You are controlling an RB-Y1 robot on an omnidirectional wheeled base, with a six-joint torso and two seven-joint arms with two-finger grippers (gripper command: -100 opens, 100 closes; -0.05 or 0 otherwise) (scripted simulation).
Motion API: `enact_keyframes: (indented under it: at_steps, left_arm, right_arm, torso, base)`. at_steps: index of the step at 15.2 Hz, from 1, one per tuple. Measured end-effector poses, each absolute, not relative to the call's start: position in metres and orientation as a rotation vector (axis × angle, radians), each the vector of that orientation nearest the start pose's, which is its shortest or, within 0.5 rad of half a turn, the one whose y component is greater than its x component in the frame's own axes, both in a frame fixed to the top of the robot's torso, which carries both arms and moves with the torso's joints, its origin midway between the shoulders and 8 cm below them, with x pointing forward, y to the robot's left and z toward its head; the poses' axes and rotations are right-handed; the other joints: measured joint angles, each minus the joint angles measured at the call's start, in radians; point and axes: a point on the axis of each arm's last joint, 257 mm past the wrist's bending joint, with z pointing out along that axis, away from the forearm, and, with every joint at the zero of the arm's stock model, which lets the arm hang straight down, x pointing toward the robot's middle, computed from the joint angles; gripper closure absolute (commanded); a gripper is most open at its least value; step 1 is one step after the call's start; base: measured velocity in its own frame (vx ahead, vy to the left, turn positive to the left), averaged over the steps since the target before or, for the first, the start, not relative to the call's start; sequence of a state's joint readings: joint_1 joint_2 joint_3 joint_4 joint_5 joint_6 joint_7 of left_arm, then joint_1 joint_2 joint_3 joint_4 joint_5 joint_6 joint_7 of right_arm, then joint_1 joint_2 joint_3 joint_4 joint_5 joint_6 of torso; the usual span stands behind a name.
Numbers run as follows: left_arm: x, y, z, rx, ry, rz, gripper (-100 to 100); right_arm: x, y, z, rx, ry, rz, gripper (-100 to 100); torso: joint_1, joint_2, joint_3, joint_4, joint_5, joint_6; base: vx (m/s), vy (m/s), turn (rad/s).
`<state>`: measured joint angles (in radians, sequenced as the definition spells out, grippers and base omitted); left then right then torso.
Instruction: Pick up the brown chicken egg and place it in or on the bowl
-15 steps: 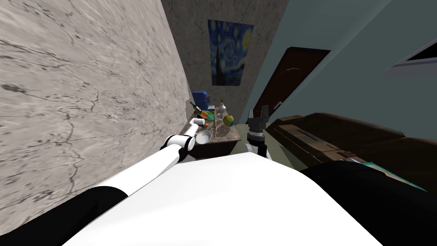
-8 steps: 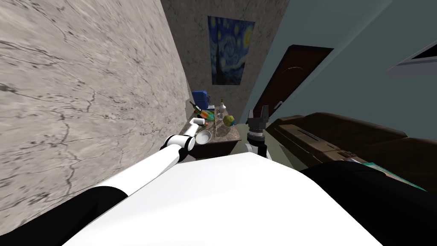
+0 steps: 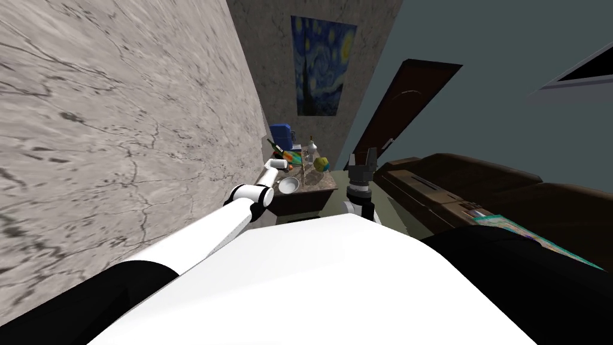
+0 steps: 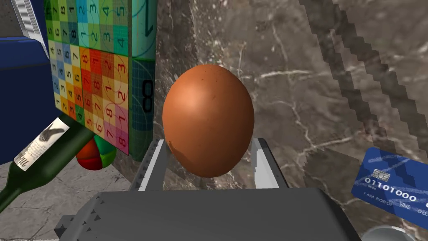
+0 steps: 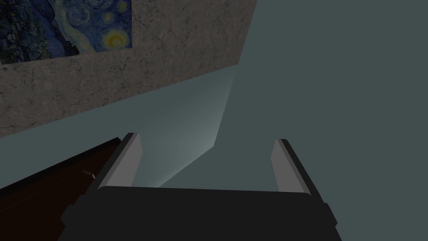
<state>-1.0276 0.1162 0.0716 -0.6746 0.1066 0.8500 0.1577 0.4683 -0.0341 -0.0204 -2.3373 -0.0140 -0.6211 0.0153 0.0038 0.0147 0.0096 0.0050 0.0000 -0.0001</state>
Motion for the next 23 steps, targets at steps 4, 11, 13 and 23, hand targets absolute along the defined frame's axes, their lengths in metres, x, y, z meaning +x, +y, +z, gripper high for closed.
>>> enact_keyframes:
  at_steps: [4, 11, 13, 23]
  left_arm:
    - [0.695, 0.129, -0.203, -1.688, 1.796, -0.877, 100]
    - [0.716, 0.114, -0.149, -1.573, 1.755, -0.987, 100]
    - [0.720, 0.119, -0.140, -1.551, 1.738, -0.996, 100]
    - [0.688, 0.046, -0.197, -1.532, 1.819, -1.050, 100]
  right_arm:
    - [0.309, -0.272, 0.080, 0.465, 0.489, 1.333, 0]
    - [0.309, -0.272, 0.080, 0.465, 0.489, 1.333, 0]
    - [0.309, -0.272, 0.080, 0.465, 0.489, 1.333, 0]
    - [0.309, -0.272, 0.080, 0.465, 0.489, 1.333, 0]
  torso:
    - [0.000, 0.000, 0.000, 0.000, 0.000, 0.000]
    - [0.002, 0.008, 0.005, 0.003, 0.000, -0.001]
    - [0.001, 0.007, 0.005, 0.003, 0.000, -0.001]
    - [-0.008, -0.008, -0.004, 0.000, -0.002, 0.002]
  base:
    - [-0.148, 0.070, -0.022]
    - [-0.212, 0.069, -0.018]
    - [-0.200, 0.058, 0.008]
    - [-0.087, 0.010, 0.038]
